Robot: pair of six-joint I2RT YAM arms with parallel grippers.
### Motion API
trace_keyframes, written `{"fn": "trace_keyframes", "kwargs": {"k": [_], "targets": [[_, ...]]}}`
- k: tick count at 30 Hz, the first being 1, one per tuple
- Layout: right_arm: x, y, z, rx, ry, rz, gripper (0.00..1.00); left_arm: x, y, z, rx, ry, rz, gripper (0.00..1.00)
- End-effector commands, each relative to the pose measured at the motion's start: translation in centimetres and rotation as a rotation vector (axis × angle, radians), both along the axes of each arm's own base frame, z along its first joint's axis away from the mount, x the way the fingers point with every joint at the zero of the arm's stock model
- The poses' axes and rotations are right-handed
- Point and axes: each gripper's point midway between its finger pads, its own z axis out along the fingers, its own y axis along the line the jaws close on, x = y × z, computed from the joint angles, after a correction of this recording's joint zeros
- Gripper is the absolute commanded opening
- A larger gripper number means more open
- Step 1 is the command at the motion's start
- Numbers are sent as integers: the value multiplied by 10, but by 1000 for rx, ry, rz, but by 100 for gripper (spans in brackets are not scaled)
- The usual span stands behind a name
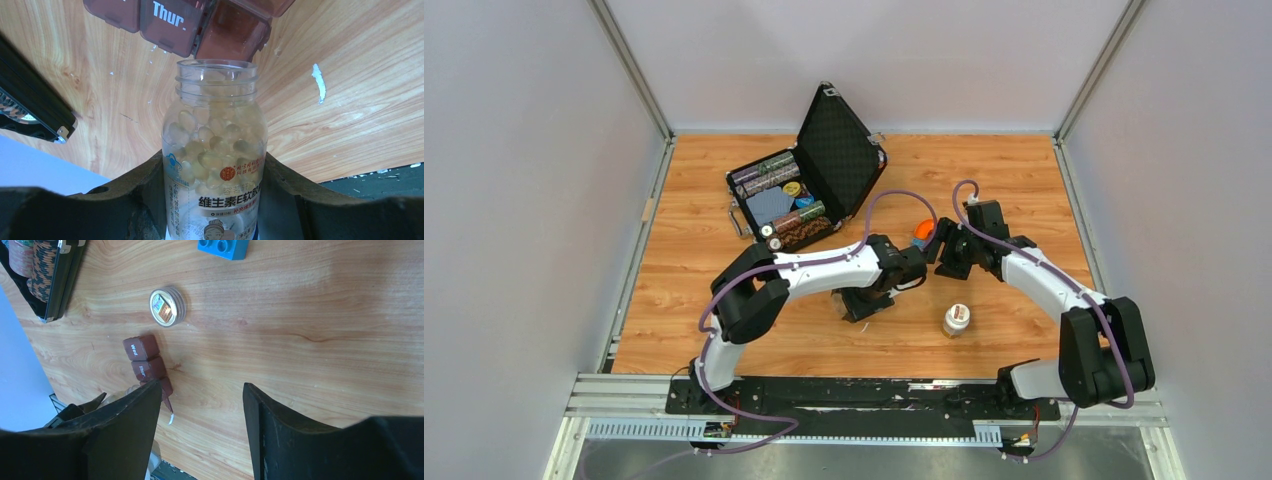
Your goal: Sort the pills into containers
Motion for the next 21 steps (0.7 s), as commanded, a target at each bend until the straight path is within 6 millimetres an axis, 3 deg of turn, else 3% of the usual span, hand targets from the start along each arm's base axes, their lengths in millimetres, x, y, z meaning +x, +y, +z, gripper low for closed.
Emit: {"fn": "trace_keyframes", "kwargs": {"k": [1,15,21], "targets": [[2,0,0,8,5,-7,61,2,-6,6,-5,8,19,0],[2,1,0,11,8,-6,62,3,-3,5,-33,-8,32,0],[4,2,2,16,8,-5,62,8,-4,15,-83,-62,41,0]]}}
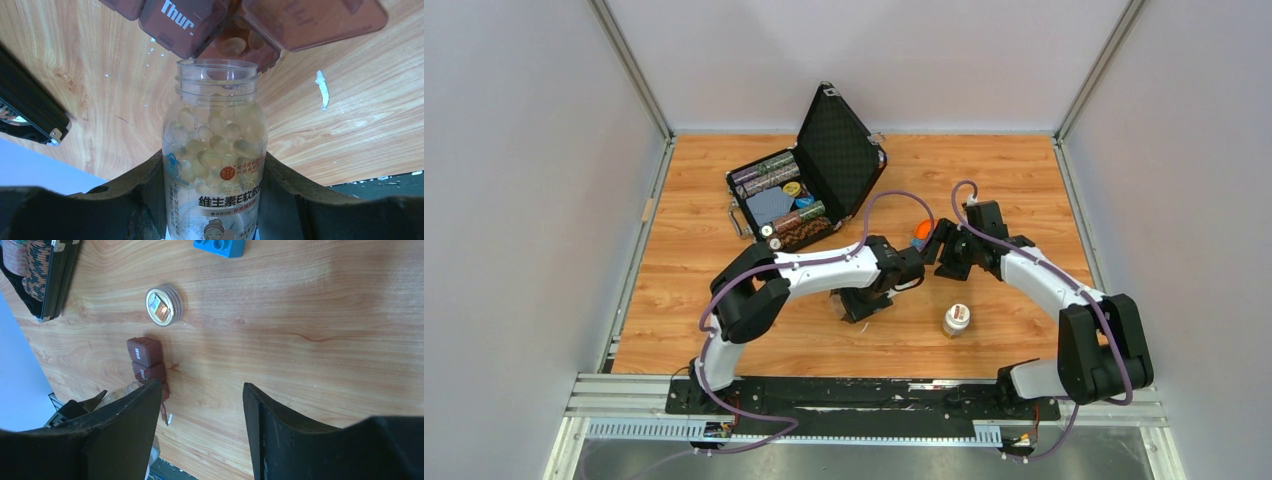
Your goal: Sort the pills into containers
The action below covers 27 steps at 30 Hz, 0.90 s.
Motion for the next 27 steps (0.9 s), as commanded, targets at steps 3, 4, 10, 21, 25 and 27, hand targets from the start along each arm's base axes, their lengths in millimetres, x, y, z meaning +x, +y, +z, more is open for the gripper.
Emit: {"fn": "trace_keyframes", "kwargs": {"k": [3,4,10,21,25,27], "targets": [[6,2,7,19,-8,-8,62,10,-5,28,-108,-96,26,0],[6,2,8,22,-10,-9,62,12,-8,33,-132,-112,27,0],[9,3,10,27,-8,-14,62,16,-11,49,-208,-161,33,0],[15,7,16,39,-11,-7,62,46,-22,110,-552,-294,79,0],[17,9,16,41,-8,-8,62,60,-28,140,-725,-380,74,0],[18,9,15,35,-6,-2,62,66,-28,152,-808,-420,76,0]]}}
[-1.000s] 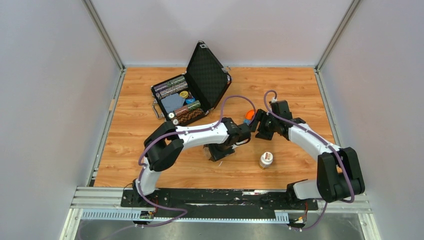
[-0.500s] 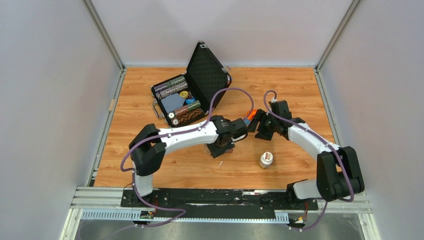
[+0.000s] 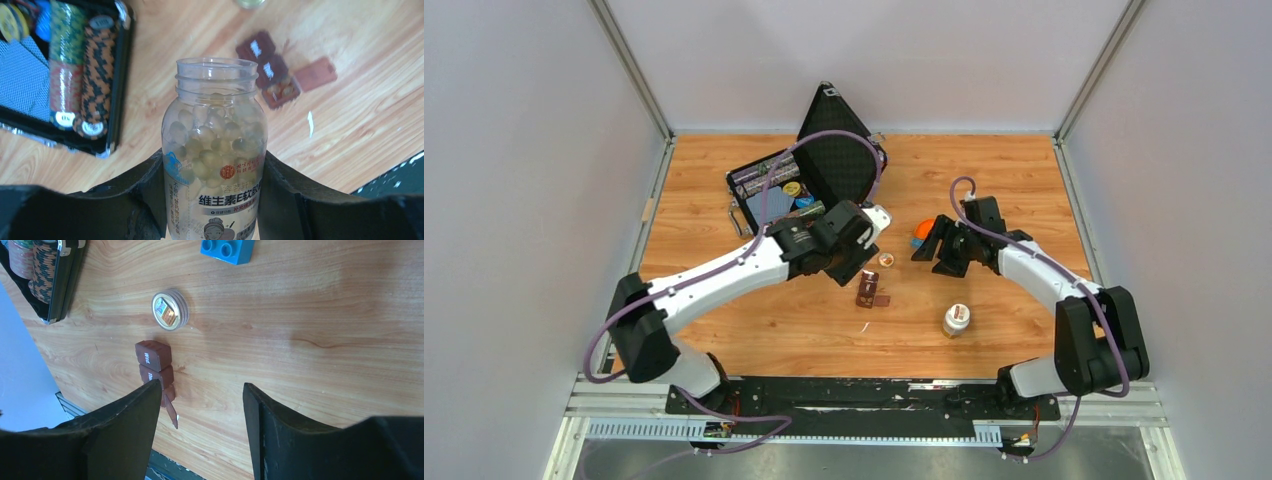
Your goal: Sort the pills into containers
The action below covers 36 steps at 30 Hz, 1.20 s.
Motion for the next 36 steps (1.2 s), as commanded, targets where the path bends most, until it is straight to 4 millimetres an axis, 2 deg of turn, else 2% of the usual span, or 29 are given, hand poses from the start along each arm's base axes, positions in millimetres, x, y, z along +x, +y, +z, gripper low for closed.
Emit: {"fn": "trace_keyframes", "kwargs": {"k": [1,5,6,7,9,10,11,12,13,14,15,16,17,18,19,20,21,23,25,28,33,36], "targets": [[13,5,13,18,-28,0,62,25,-21,52,-283,-148,-11,0],[16,5,15,1,-44,9,63,45,-18,95,-512,-196,23,0],[17,5,15,-6,-49,8,63,45,-22,111,-584,-218,-3,0],[18,4,16,-13,-54,5,64,50,-16,122,-626,-240,7,0],[20,3,18,-25,-64,6,64,57,-17,149,-727,-308,-21,0],[22,3,19,-30,-72,7,65,56,-18,151,-749,-312,-46,0],[23,2,20,-34,-80,12,65,59,-16,167,-791,-362,-58,0],[24,3,21,-38,-87,22,65,58,-17,168,-804,-372,-85,0],[26,4,21,-43,-94,33,65,60,-14,184,-844,-429,-100,0],[27,5,23,-46,-105,47,66,58,-15,184,-856,-443,-132,0],[28,8,24,-54,-118,72,65,59,-13,202,-898,-507,-154,0],[29,10,26,-65,-128,89,65,57,-13,201,-906,-521,-179,0],[30,13,27,-80,-137,101,66,56,-11,218,-944,-581,-199,0],[30,17,28,-96,-143,112,66,55,-10,218,-953,-603,-215,0],[31,19,28,-111,-147,117,66,54,-9,238,-1003,-684,-239,0],[31,22,28,-127,-149,119,66,54,-9,235,-1018,-699,-242,0],[32,25,27,-137,-151,121,66,54,-8,247,-1065,-762,-252,0],[33,30,23,-154,-146,128,66,55,-11,259,-1128,-813,-265,0],[36,34,19,-173,-140,134,67,57,-16,263,-1157,-829,-280,0],[42,38,12,-229,-140,156,72,65,-15,264,-1165,-855,-254,0],[53,45,6,-346,-138,233,83,84,-1,268,-1147,-892,-119,0],[58,51,2,-407,-155,280,88,90,3,260,-1123,-871,-76,0]]}}
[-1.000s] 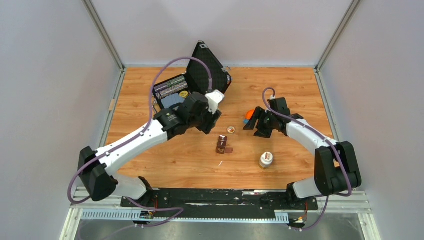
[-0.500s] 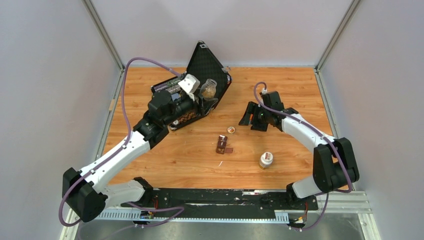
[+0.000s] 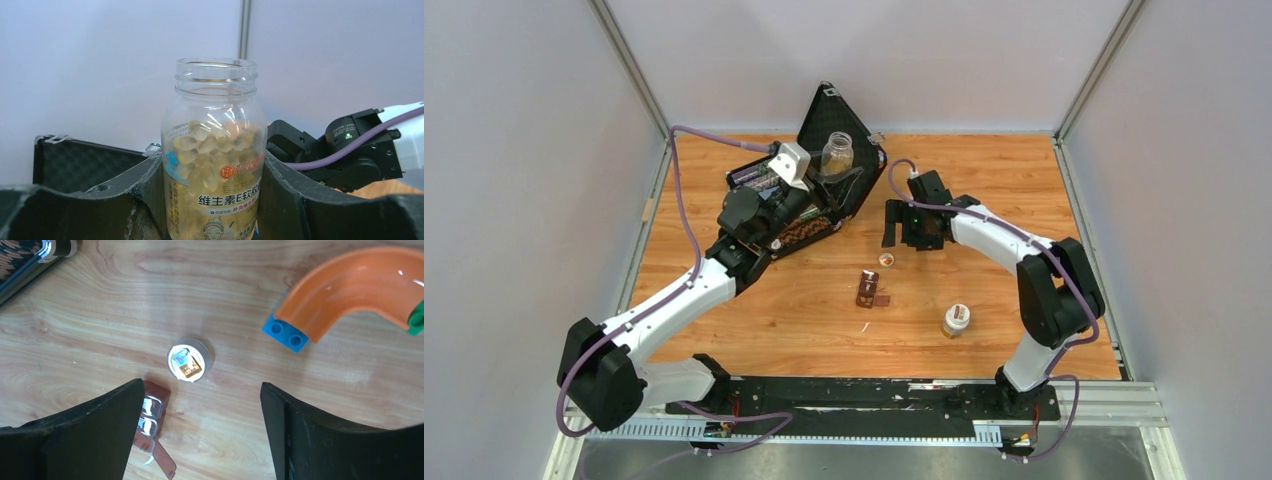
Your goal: Sort the pills into containers
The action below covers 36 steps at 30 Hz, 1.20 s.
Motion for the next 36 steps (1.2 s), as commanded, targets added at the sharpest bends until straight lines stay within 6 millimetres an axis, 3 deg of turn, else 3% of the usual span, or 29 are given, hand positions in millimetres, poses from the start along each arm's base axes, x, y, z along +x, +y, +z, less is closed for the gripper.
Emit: {"fn": "trace_keyframes", "kwargs": {"k": [1,6,10,14,21,30,36], "targets": [[12,6,6,-122,-62,84,89,9,17,28,-77,-33,88,0],[9,19,-5,-196,-72,138,88,11,28,17,-56,-9,137,0],[6,29,-12,-202,-40,113,79,2,41,14,-75,-14,151,0],[4,25,-18,-236,21,41,71,-9,51,16,-102,-9,147,0],[4,23,-38,-279,34,27,69,-25,74,6,-116,-18,198,0],[5,31,-51,-346,34,56,66,-41,87,2,-114,-29,202,0],[-2,28,-52,-357,58,40,50,-42,86,-3,-104,-14,197,0]]}}
